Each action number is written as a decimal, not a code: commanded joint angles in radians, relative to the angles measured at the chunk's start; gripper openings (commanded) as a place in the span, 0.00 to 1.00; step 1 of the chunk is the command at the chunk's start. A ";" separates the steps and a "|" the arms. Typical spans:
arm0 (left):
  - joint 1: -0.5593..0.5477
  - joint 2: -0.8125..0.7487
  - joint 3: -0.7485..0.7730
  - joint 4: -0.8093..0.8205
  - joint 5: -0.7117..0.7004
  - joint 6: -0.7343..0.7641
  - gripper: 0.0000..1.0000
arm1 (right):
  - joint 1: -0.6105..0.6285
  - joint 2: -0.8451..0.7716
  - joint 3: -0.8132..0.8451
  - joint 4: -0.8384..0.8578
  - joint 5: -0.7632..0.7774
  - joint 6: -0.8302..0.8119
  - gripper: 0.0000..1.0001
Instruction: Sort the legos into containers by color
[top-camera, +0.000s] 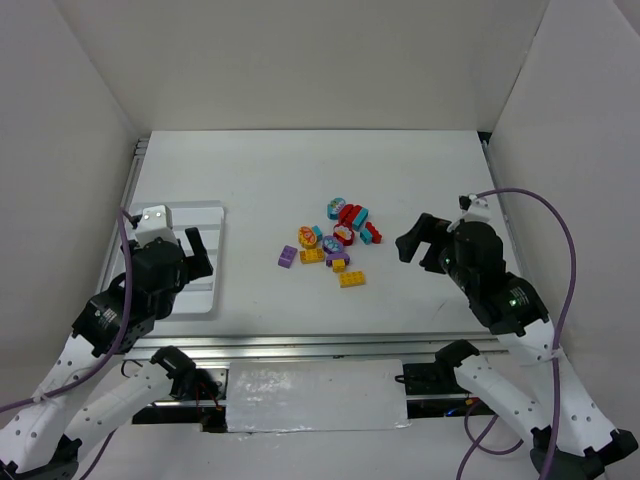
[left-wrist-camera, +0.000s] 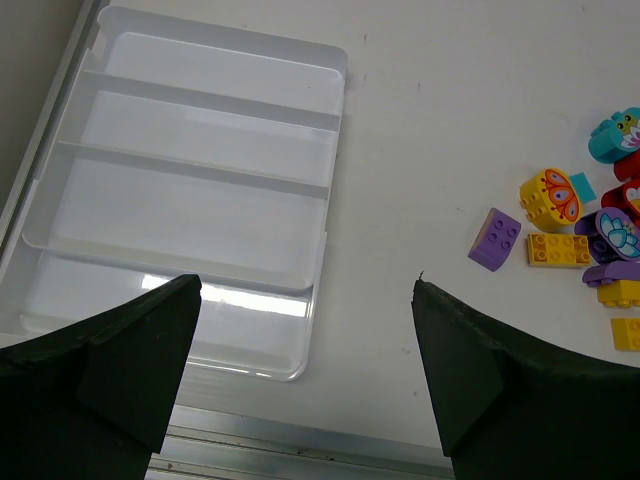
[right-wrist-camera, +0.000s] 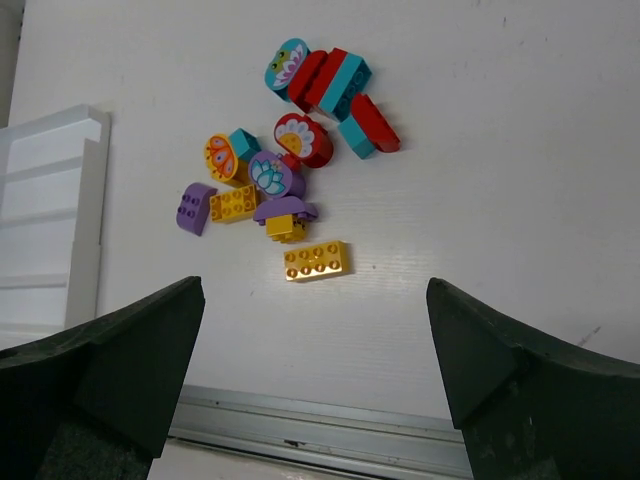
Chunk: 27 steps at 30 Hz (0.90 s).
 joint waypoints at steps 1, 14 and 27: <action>-0.001 -0.005 0.004 0.026 -0.011 -0.007 1.00 | 0.007 0.020 0.052 0.000 0.005 0.003 1.00; 0.004 0.007 -0.010 0.054 0.044 0.019 1.00 | 0.197 0.459 0.064 0.131 0.036 0.056 1.00; 0.007 0.001 -0.022 0.078 0.082 0.038 1.00 | 0.326 0.967 0.187 0.155 0.150 0.043 0.99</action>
